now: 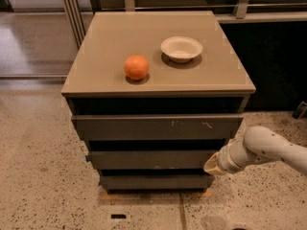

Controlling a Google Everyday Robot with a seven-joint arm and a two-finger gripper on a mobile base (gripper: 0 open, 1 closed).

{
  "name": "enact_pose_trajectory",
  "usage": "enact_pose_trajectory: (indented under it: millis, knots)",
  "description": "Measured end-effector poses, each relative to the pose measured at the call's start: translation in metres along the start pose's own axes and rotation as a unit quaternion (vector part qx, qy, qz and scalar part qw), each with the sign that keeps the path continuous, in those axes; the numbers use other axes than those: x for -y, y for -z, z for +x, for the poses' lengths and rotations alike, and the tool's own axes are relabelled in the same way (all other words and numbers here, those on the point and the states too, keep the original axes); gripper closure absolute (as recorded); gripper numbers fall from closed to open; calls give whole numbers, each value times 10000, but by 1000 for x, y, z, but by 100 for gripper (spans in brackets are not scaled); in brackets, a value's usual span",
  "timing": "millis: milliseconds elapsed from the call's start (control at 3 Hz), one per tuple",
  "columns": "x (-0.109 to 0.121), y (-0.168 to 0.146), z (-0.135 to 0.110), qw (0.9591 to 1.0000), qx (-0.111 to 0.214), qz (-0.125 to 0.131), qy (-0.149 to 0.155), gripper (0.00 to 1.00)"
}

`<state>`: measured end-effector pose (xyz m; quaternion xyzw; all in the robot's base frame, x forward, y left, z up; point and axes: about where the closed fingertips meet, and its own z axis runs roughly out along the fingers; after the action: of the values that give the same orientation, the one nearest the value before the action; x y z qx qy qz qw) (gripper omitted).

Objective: Open bottom drawer

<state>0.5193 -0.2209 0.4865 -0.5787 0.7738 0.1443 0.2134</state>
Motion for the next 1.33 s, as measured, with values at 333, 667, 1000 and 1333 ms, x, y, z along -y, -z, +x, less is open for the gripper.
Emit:
enact_pose_trajectory:
  millis: [333, 667, 1000, 1333]
  knots:
    - [0, 0, 0, 10000, 0, 1, 1, 100]
    - [-3, -28, 16, 9999, -2, 40, 112, 100]
    - [-3, -100, 50, 9999, 31, 6, 157, 100]
    - [-7, -168, 78, 9996, 153, -226, 62, 100]
